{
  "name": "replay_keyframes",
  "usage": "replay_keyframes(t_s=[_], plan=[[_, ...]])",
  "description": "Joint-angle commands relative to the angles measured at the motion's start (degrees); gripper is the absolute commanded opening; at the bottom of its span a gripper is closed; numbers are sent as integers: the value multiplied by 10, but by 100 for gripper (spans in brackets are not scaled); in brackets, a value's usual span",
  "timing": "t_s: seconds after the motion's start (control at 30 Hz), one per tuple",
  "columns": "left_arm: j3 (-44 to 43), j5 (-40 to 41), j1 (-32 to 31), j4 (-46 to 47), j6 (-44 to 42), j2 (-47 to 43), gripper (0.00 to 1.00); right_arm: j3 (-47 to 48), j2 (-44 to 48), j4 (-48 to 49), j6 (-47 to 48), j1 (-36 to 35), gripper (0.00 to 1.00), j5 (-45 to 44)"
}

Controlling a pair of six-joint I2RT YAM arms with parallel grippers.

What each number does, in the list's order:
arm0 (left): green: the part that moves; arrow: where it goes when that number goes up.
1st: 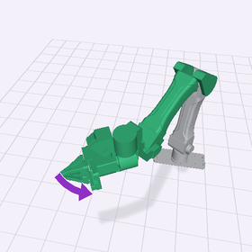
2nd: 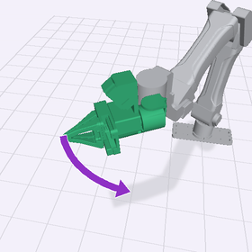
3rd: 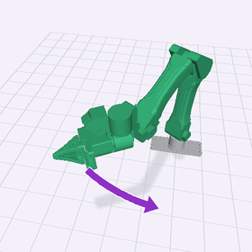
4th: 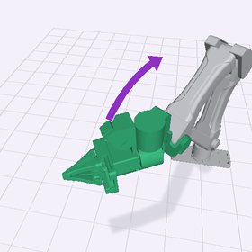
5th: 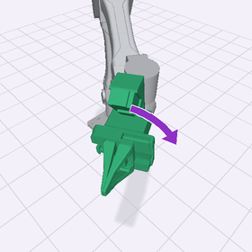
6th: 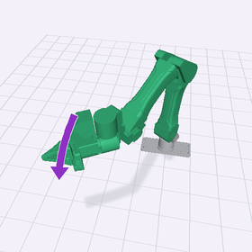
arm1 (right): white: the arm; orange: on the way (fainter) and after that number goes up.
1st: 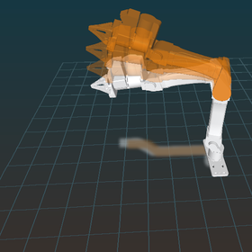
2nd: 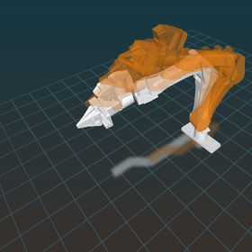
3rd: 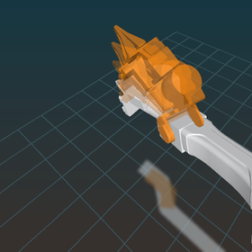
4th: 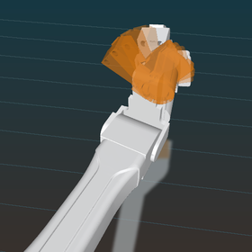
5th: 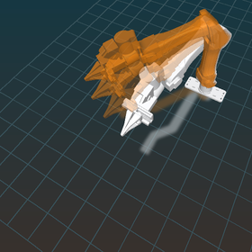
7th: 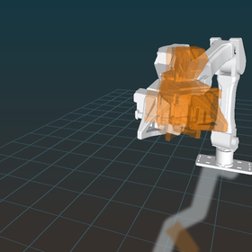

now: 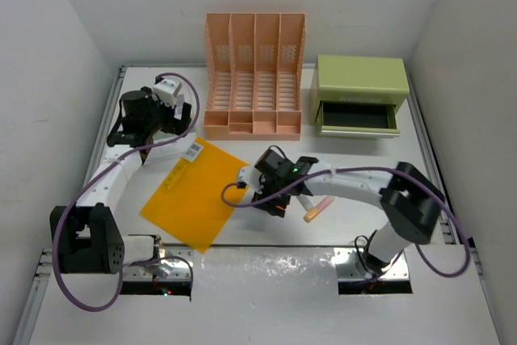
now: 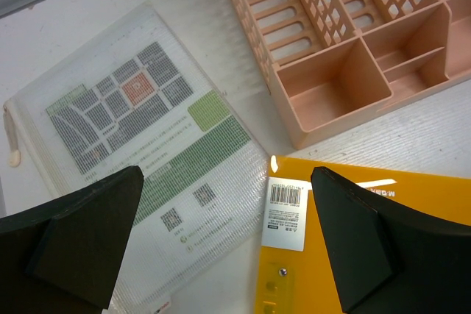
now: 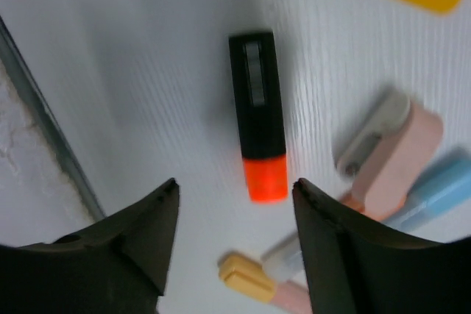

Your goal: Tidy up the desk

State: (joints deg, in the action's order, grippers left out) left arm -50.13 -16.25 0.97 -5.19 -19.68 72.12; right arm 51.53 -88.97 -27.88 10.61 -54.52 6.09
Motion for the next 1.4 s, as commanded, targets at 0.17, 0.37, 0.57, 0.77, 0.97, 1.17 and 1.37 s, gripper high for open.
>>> replay_keyframes(t_s=[0.17,0.37,0.57,0.77,0.97,1.17,1.37], plan=[[-1,23,2,12,-4,-2,98,49,-110,62,53,-21,68,-42],[-4,26,2,10,-1,-2,98,58,-149,65,55,-21,48,-56],[-3,28,2,10,-3,-2,98,50,-147,57,54,-21,0,-44],[-2,28,3,12,-3,0,98,62,-58,64,51,-19,0,-12],[-1,28,3,11,-2,-1,98,40,127,191,43,63,0,-117],[-1,27,2,11,-1,-1,98,-8,175,322,93,236,0,-348],[-1,23,3,11,0,0,98,30,91,352,231,326,0,-346]])
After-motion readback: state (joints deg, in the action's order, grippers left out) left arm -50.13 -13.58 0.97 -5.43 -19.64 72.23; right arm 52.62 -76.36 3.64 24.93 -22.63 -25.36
